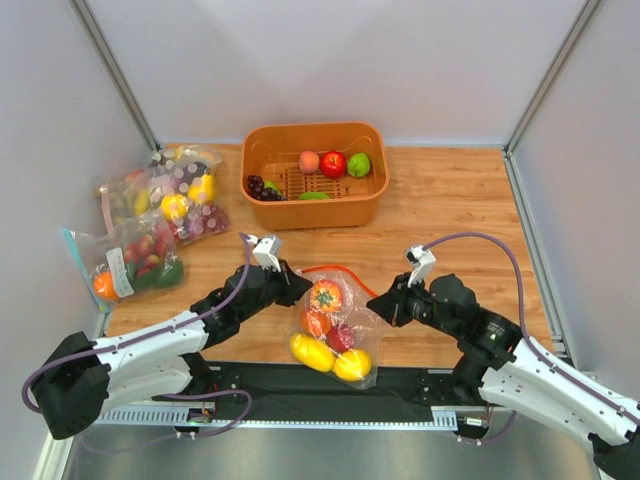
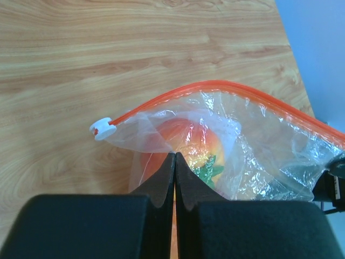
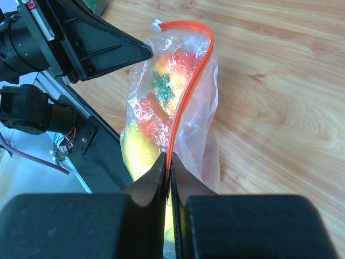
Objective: Open the zip-top bag and remove the fake food
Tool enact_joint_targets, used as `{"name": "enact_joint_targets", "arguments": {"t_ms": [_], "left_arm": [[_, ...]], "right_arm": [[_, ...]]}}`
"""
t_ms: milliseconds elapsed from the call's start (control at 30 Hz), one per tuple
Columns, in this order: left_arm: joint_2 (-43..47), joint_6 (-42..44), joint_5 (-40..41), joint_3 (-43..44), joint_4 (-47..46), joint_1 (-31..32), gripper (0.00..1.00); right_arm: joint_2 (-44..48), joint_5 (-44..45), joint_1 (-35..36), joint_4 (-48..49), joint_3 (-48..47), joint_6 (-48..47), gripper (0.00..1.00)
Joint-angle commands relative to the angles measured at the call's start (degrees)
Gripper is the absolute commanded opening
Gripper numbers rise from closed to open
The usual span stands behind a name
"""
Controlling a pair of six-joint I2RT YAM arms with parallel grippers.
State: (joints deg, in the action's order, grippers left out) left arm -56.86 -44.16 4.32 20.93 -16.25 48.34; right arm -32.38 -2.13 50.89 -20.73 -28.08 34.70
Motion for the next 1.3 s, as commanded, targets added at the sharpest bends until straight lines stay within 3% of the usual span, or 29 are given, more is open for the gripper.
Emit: {"name": "enact_joint_targets", "arguments": {"t_ms": [0, 233, 400, 567, 867, 1067, 1167, 1200, 1267], "left_arm": [[0.52, 3.73, -3.87, -0.18, -5.01, -0.08, 0.00], [6.41, 9.53, -15.89, -2.30, -10.29, -0.08, 0.00], [8.69, 13.92, -24.51, 0.33, -6.34, -0.09, 0.00], [10.80, 15.68, -29.18, 2.62, -1.95, -0.17, 0.00], [15.37, 17.35, -33.06, 5.00, 4.29, 0.00, 0.00], [16.61, 17.71, -32.53, 4.39, 6.14, 0.18, 0.00], [16.69, 18.32, -32.09, 4.47, 7.20, 0.44, 0.00], [16.78, 18.58, -31.83, 4.65, 7.55, 0.53, 0.00], [16.96, 18.85, -31.39, 4.82, 8.25, 0.62, 0.00]], "right_arm": [[1.00, -0.60, 0.35, -0.53, -0.22, 0.28, 0.06], [1.71, 5.73, 0.43, -10.28, -6.89, -3.84, 0.64], [1.71, 9.60, 0.43, -15.39, -15.16, -8.32, 0.79], [-1.54, 11.54, 0.43, -15.04, -20.78, -14.56, 0.85], [-17.17, -0.21, 0.26, -7.58, -24.57, -16.86, 0.84], [-21.58, -9.29, 0.35, -0.81, -21.16, -13.43, 0.78], [-22.37, -10.87, 0.35, 1.48, -19.31, -12.02, 0.53], [-22.37, -11.22, 0.35, 1.74, -18.95, -11.76, 0.40], [-22.38, -12.80, 0.35, 2.27, -18.16, -11.50, 0.29]]}}
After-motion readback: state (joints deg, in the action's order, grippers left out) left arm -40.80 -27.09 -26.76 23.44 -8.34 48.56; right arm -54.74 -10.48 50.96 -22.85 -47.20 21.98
